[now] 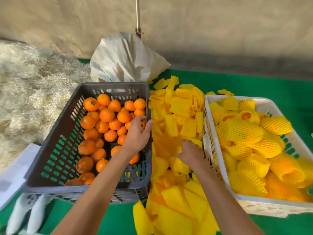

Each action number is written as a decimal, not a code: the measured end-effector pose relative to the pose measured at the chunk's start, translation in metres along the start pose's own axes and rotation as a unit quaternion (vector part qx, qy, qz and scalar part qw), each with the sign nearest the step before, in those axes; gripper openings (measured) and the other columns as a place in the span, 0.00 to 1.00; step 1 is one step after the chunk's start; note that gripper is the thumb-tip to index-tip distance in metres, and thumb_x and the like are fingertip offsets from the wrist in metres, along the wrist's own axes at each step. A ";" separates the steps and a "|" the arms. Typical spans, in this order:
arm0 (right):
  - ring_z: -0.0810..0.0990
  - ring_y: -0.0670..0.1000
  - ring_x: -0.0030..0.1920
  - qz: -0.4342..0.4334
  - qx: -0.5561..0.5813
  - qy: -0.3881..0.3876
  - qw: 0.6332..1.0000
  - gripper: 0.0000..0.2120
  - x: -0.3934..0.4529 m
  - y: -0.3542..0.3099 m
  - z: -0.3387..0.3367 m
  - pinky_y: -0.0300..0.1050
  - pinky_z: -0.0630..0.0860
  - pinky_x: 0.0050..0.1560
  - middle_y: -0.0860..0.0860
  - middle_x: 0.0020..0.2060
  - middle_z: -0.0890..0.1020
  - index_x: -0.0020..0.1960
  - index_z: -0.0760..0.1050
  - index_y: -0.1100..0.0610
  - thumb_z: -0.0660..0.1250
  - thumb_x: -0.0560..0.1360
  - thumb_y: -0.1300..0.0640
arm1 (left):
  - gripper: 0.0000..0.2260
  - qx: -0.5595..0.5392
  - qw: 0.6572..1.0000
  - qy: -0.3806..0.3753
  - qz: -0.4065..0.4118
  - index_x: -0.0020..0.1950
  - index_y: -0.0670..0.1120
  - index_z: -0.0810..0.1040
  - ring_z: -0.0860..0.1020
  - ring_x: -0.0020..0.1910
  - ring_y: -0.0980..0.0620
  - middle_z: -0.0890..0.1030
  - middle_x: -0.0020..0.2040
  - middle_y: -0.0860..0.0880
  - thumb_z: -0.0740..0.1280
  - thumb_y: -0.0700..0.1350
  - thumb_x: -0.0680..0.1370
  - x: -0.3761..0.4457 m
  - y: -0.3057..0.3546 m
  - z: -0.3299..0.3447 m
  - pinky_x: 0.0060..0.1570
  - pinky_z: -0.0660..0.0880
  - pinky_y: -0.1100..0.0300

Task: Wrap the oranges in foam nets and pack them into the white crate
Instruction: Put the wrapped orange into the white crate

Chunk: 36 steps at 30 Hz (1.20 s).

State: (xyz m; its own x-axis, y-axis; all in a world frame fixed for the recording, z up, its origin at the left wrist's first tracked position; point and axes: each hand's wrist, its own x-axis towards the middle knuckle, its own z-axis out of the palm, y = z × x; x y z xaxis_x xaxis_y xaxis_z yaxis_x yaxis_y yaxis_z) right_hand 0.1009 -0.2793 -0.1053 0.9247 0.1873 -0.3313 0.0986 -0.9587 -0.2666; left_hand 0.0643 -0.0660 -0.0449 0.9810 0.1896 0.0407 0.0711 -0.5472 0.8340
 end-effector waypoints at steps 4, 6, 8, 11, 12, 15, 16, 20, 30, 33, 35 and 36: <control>0.77 0.61 0.59 -0.013 -0.081 -0.016 0.997 0.06 0.006 -0.003 0.022 0.54 0.72 0.55 0.56 0.56 0.77 0.57 0.71 0.57 0.64 0.80 0.59 | 0.21 -0.023 0.998 -0.039 -0.035 0.73 0.44 0.71 0.79 0.51 0.46 0.78 0.62 0.37 0.61 0.55 0.85 -0.008 -0.021 -0.012 0.39 0.70 0.61; 0.76 0.59 0.59 -0.016 -0.127 0.007 0.992 0.07 0.006 -0.006 0.022 0.54 0.71 0.59 0.55 0.56 0.78 0.57 0.74 0.56 0.66 0.80 0.58 | 0.20 -0.015 0.997 -0.062 -0.044 0.72 0.43 0.73 0.77 0.57 0.39 0.77 0.62 0.35 0.61 0.55 0.86 -0.007 -0.024 -0.016 0.37 0.68 0.57; 0.77 0.57 0.61 -0.022 -0.144 0.054 0.988 0.09 0.008 -0.008 0.015 0.53 0.68 0.65 0.54 0.57 0.80 0.59 0.76 0.55 0.67 0.80 0.55 | 0.17 -0.007 0.997 -0.063 -0.039 0.63 0.40 0.77 0.78 0.49 0.44 0.77 0.49 0.38 0.60 0.54 0.87 -0.003 -0.026 -0.022 0.35 0.64 0.58; 0.81 0.57 0.55 -0.053 -0.030 0.109 0.992 0.11 0.007 -0.014 -0.006 0.49 0.71 0.59 0.54 0.51 0.84 0.58 0.79 0.56 0.68 0.80 0.50 | 0.18 0.050 0.994 -0.061 -0.077 0.42 0.42 0.68 0.62 0.31 0.48 0.63 0.34 0.45 0.57 0.50 0.88 0.010 -0.041 -0.040 0.34 0.56 0.54; 0.82 0.58 0.53 -0.061 0.028 0.116 0.991 0.12 0.004 -0.020 -0.014 0.49 0.72 0.52 0.55 0.48 0.84 0.57 0.79 0.56 0.68 0.80 0.49 | 0.17 0.093 0.987 -0.084 -0.099 0.42 0.41 0.68 0.62 0.32 0.49 0.64 0.35 0.43 0.57 0.48 0.88 0.016 -0.047 -0.047 0.33 0.57 0.55; 0.81 0.57 0.48 -0.086 0.126 0.175 0.973 0.13 -0.005 -0.042 -0.036 0.51 0.77 0.44 0.55 0.45 0.84 0.56 0.77 0.55 0.68 0.79 0.46 | 0.11 0.185 0.948 -0.213 -0.149 0.61 0.37 0.78 0.76 0.47 0.40 0.76 0.49 0.37 0.62 0.43 0.86 0.032 -0.064 -0.055 0.41 0.73 0.51; 0.81 0.55 0.47 -0.093 0.147 0.196 0.965 0.12 -0.008 -0.048 -0.041 0.53 0.78 0.45 0.53 0.44 0.83 0.55 0.76 0.54 0.68 0.80 0.45 | 0.12 0.194 0.936 -0.249 -0.158 0.66 0.40 0.77 0.78 0.53 0.39 0.78 0.56 0.41 0.64 0.43 0.85 0.035 -0.067 -0.054 0.48 0.77 0.48; 0.70 0.41 0.27 -0.097 0.288 0.187 0.934 0.15 -0.017 -0.060 -0.046 0.49 0.71 0.33 0.45 0.30 0.74 0.55 0.70 0.50 0.63 0.80 0.39 | 0.20 0.186 0.910 -0.310 -0.203 0.73 0.44 0.75 0.79 0.61 0.39 0.78 0.67 0.42 0.72 0.44 0.81 0.036 -0.089 -0.031 0.58 0.77 0.47; 0.74 0.57 0.68 0.060 0.646 -0.036 0.761 0.23 -0.015 -0.040 -0.021 0.47 0.67 0.65 0.57 0.68 0.75 0.75 0.68 0.62 0.58 0.83 0.54 | 0.42 0.368 0.842 -0.337 -0.206 0.83 0.43 0.57 0.71 0.74 0.39 0.66 0.79 0.44 0.75 0.57 0.77 0.043 -0.109 -0.001 0.68 0.74 0.48; 0.80 0.52 0.61 0.060 0.625 -0.036 0.778 0.20 -0.020 -0.037 -0.015 0.45 0.73 0.62 0.55 0.65 0.80 0.73 0.70 0.62 0.61 0.82 0.59 | 0.29 0.344 0.878 -0.277 -0.185 0.72 0.40 0.70 0.79 0.63 0.39 0.77 0.68 0.40 0.73 0.55 0.79 0.048 -0.104 -0.015 0.53 0.78 0.52; 0.81 0.41 0.43 0.052 0.574 0.017 0.817 0.17 -0.024 -0.040 -0.014 0.36 0.75 0.46 0.49 0.57 0.83 0.70 0.76 0.60 0.61 0.82 0.63 | 0.15 0.269 0.933 -0.176 -0.162 0.48 0.41 0.75 0.78 0.40 0.44 0.79 0.46 0.41 0.74 0.51 0.77 0.052 -0.097 -0.026 0.32 0.69 0.55; 0.82 0.40 0.40 0.047 0.567 0.048 0.821 0.17 -0.025 -0.040 -0.012 0.33 0.75 0.41 0.49 0.55 0.84 0.68 0.78 0.58 0.62 0.81 0.64 | 0.16 0.209 0.957 -0.118 -0.164 0.41 0.43 0.71 0.72 0.33 0.48 0.75 0.39 0.44 0.75 0.50 0.76 0.053 -0.090 -0.033 0.28 0.63 0.57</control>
State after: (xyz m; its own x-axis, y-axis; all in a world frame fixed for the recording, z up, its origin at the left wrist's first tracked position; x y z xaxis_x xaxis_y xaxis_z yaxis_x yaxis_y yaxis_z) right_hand 0.0786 -0.2481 -0.0750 0.9390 0.0539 -0.3397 -0.3295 -0.1429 -0.9333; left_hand 0.1036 0.0203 -0.1000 0.9032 0.2454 -0.3522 0.4005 -0.7769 0.4858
